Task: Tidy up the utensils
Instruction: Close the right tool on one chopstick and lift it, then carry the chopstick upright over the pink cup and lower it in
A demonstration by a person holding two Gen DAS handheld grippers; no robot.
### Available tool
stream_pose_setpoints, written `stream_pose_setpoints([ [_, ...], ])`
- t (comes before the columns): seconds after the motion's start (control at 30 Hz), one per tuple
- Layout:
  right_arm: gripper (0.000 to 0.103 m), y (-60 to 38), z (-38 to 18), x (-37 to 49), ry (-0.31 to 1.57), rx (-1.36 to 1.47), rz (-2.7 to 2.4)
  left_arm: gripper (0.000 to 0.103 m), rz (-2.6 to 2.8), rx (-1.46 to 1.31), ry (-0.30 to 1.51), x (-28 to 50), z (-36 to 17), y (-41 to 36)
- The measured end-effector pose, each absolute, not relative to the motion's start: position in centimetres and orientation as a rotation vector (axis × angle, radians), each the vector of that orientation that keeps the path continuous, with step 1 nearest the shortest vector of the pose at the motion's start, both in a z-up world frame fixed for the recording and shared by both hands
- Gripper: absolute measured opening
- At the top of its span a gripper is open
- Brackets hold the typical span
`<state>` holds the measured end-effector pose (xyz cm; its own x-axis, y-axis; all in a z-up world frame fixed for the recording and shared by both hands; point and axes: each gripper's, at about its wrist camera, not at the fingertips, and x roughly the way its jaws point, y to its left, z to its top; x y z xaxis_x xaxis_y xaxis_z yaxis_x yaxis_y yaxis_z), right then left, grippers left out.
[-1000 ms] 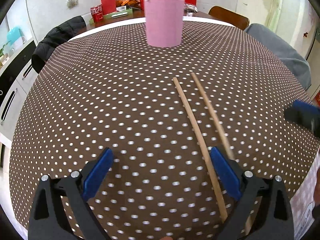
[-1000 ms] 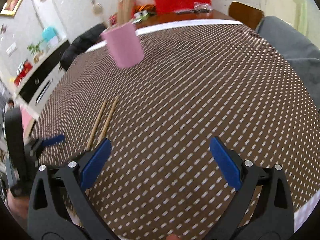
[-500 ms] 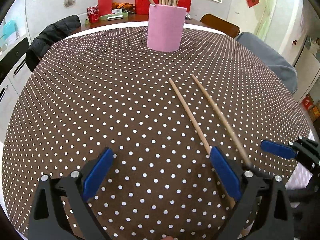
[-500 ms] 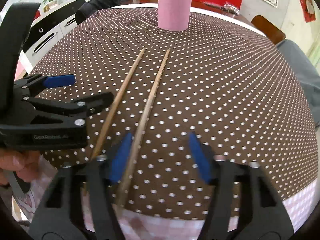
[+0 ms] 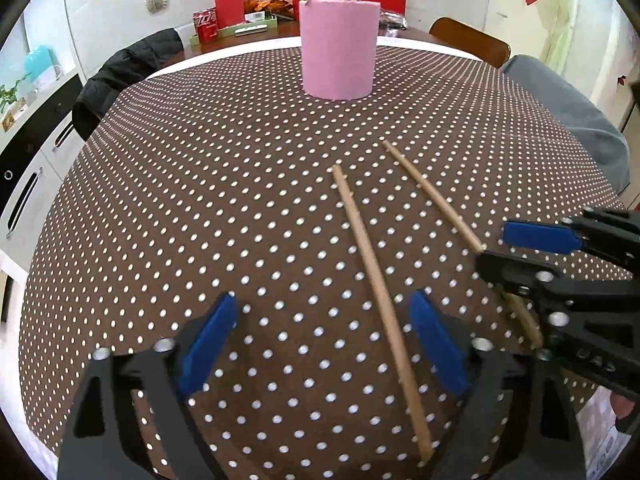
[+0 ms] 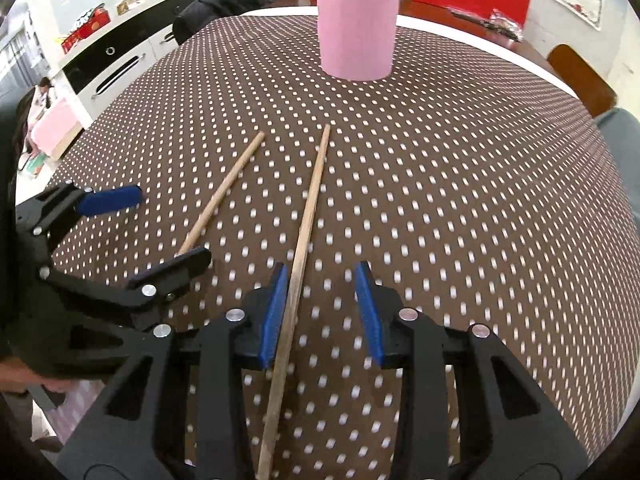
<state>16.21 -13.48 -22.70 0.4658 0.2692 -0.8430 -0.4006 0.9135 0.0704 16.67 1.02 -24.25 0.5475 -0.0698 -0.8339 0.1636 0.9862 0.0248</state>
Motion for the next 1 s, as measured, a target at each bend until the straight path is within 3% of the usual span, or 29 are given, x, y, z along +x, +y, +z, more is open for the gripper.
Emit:
stream_pose_setpoints([
  [0.1, 0.031, -12.7, -22.6, 16.6, 0.993, -0.187, 0.427, 0.049, -0.172, 0.123, 0.986, 16.9, -23.8, 0.5],
  [0.17, 0.017, -12.2, -22.7, 17.2, 0.99, -0.194, 0.421, 0.019, -0.207, 0.132, 0.994, 17.3, -23.4, 0.2],
  [0.23, 0.007, -11.9, -22.7, 17.8, 0.989, -0.188, 0.418, 0.009, -0.236, 0.129, 1.004, 17.5, -23.4, 0.1],
  [0.5, 0.005, -14.5, -21.6, 17.5, 0.952, -0.038, 0.47, 0.006, -0.299, 0.001, 0.939, 17.9, -21.8, 1.8],
  [1.0, 0.005, -18.1, -14.3, 17.3, 0.6, 0.207, 0.488, 0.006, -0.289, -0.152, 0.594, 18.0, -14.2, 3.5],
])
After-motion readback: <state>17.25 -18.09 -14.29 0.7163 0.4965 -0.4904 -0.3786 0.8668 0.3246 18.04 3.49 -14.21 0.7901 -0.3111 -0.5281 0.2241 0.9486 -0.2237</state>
